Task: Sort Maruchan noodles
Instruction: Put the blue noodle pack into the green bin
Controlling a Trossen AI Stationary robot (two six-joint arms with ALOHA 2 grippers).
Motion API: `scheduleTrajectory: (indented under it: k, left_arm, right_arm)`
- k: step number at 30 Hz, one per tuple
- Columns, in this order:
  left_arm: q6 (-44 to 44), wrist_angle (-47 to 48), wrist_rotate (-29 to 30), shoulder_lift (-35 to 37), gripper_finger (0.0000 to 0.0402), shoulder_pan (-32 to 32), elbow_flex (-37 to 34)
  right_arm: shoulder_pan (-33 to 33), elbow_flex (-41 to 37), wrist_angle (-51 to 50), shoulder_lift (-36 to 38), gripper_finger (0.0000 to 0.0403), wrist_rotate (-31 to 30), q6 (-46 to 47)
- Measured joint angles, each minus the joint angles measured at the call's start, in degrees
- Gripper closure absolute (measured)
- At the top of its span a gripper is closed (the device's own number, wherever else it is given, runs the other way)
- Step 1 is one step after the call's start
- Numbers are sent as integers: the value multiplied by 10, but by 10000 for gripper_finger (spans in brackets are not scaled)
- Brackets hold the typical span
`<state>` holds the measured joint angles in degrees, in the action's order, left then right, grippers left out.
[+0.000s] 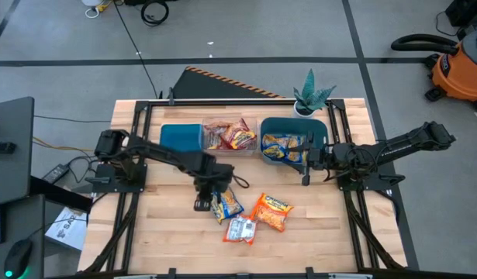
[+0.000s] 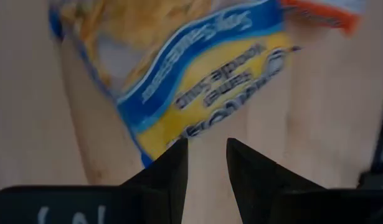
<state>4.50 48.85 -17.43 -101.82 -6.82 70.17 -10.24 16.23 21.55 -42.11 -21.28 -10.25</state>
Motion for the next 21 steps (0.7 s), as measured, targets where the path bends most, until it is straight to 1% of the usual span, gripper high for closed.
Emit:
scheduleTrajectory:
  k: [4, 11, 14, 18, 21]
  left_arm:
    - [39, -9, 28, 0, 285, -13, -21]
    - [59, 9, 118, 0, 285, -36, -23]
    - [62, 26, 141, 0, 285, -52, -23]
    - [65, 25, 188, 0, 285, -70, -23]
    - [66, 18, 199, -3, 285, -81, -23]
  right_arm:
    - [0, 0, 8, 0, 204, 0, -2]
    - [0, 0, 9, 0, 204, 0, -7]
    - [0, 0, 7, 0, 204, 0, -11]
    - [0, 0, 7, 0, 204, 0, -14]
    - [0, 0, 7, 0, 204, 0, -10]
